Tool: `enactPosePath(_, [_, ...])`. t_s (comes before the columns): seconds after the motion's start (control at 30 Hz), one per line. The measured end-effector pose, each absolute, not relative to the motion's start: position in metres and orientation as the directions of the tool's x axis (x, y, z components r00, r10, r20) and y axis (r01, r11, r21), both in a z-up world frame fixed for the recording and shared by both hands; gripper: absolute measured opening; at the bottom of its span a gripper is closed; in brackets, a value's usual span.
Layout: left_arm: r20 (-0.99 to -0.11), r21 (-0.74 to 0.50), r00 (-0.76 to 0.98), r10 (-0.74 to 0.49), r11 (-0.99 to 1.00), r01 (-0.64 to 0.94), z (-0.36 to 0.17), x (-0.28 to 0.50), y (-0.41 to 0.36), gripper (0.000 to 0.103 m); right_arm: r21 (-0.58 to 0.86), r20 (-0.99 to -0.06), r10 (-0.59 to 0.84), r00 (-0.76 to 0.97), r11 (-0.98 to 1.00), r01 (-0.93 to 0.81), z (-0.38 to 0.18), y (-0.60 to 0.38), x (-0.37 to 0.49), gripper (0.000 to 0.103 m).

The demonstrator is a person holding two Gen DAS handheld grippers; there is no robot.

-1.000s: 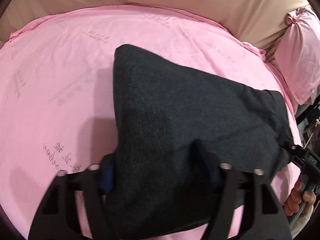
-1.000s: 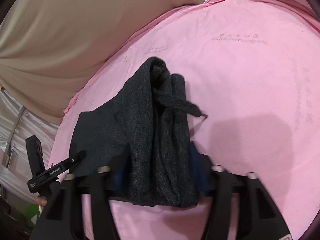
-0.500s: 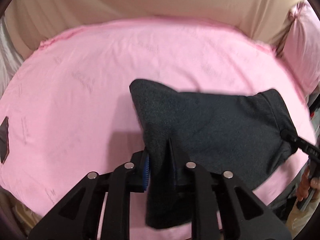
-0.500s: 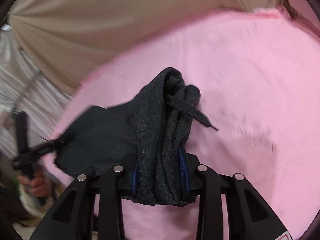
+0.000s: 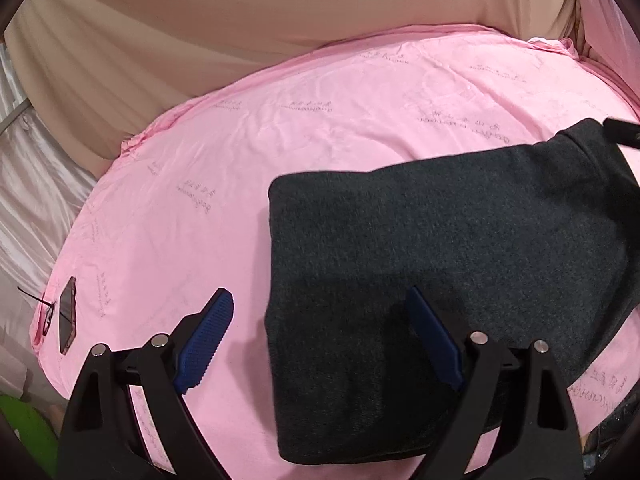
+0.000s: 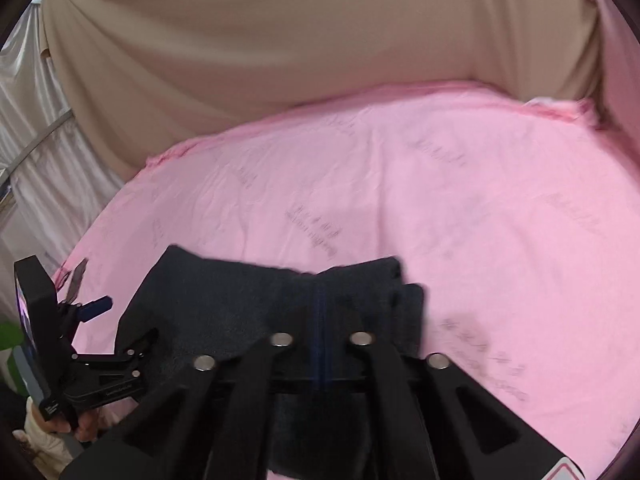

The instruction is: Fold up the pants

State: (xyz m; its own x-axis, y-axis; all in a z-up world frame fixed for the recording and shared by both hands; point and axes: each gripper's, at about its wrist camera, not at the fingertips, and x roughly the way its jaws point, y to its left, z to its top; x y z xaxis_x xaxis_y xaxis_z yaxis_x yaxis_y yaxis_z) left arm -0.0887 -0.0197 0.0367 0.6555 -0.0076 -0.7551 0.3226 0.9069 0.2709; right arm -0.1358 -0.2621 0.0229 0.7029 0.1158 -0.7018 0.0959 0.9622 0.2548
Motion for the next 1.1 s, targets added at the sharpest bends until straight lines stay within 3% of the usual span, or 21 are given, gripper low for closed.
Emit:
enactPosePath(0.07, [-0.766, 0.263, 0.643, -0.005, 0.910, 0.321, 0.031, -0.088, -0.014, 0.086, 0.217, -0.741, 0.056, 0.669, 0.963, 0.159, 0.000, -0.276, -0.125, 0.000])
enactPosePath(0.13, [-0.775, 0.252, 0.632, -0.009, 0.913, 0.321, 0.026, -0.088, -0.014, 0.086, 0.292, -0.721, 0.092, 0.687, 0.939, 0.181, 0.001, -0.288, -0.129, 0.000])
enactPosePath(0.2, [-0.776, 0.250, 0.631, -0.009, 0.914, 0.319, 0.026, -0.087, -0.014, 0.087, 0.277, -0.697, 0.066, 0.714, 0.943, 0.183, 0.018, -0.279, -0.143, 0.001])
enactPosePath(0.3, [-0.778, 0.245, 0.628, -0.010, 0.916, 0.318, 0.024, -0.087, -0.014, 0.087, 0.313, -0.665, 0.148, 0.732, 0.945, 0.094, 0.036, -0.265, -0.159, 0.004])
enactPosePath(0.37, [-0.780, 0.242, 0.626, -0.010, 0.917, 0.316, 0.023, -0.088, -0.015, 0.088, 0.303, -0.692, 0.169, 0.702, 0.950, 0.070, 0.029, -0.254, -0.169, 0.004])
enactPosePath(0.47, [-0.781, 0.235, 0.625, -0.011, 0.921, 0.310, 0.022, -0.088, -0.013, 0.092, 0.276, -0.751, 0.144, 0.644, 0.955, 0.107, -0.007, -0.258, -0.175, 0.000])
enactPosePath(0.57, [-0.786, 0.219, 0.617, -0.021, 0.925, 0.310, 0.021, -0.087, -0.011, 0.092, 0.353, -0.721, 0.178, 0.670, 0.926, 0.133, 0.004, -0.264, -0.189, 0.000])
enactPosePath(0.67, [-0.793, 0.194, 0.608, -0.037, 0.931, 0.310, 0.022, -0.086, -0.008, 0.092, 0.316, -0.711, 0.186, 0.678, 0.946, 0.071, 0.018, -0.252, -0.200, 0.008])
enactPosePath(0.73, [-0.798, 0.179, 0.601, -0.047, 0.934, 0.310, 0.021, -0.085, -0.006, 0.092, 0.277, -0.748, 0.165, 0.643, 0.958, 0.076, 0.008, -0.248, -0.200, 0.008])
enactPosePath(0.77, [-0.799, 0.173, 0.599, -0.052, 0.935, 0.311, 0.021, -0.085, -0.005, 0.092, 0.251, -0.766, 0.144, 0.627, 0.964, 0.085, -0.001, -0.248, -0.200, 0.000])
enactPosePath(0.97, [-0.804, 0.160, 0.591, -0.065, 0.934, 0.320, 0.022, -0.085, -0.004, 0.093, 0.339, -0.740, 0.203, 0.641, 0.936, 0.095, 0.006, -0.255, -0.207, 0.000])
enactPosePath(1.1, [-0.805, 0.158, 0.589, -0.070, 0.932, 0.326, 0.022, -0.085, -0.004, 0.094, 0.327, -0.725, 0.172, 0.667, 0.938, 0.112, 0.019, -0.255, -0.209, 0.018])
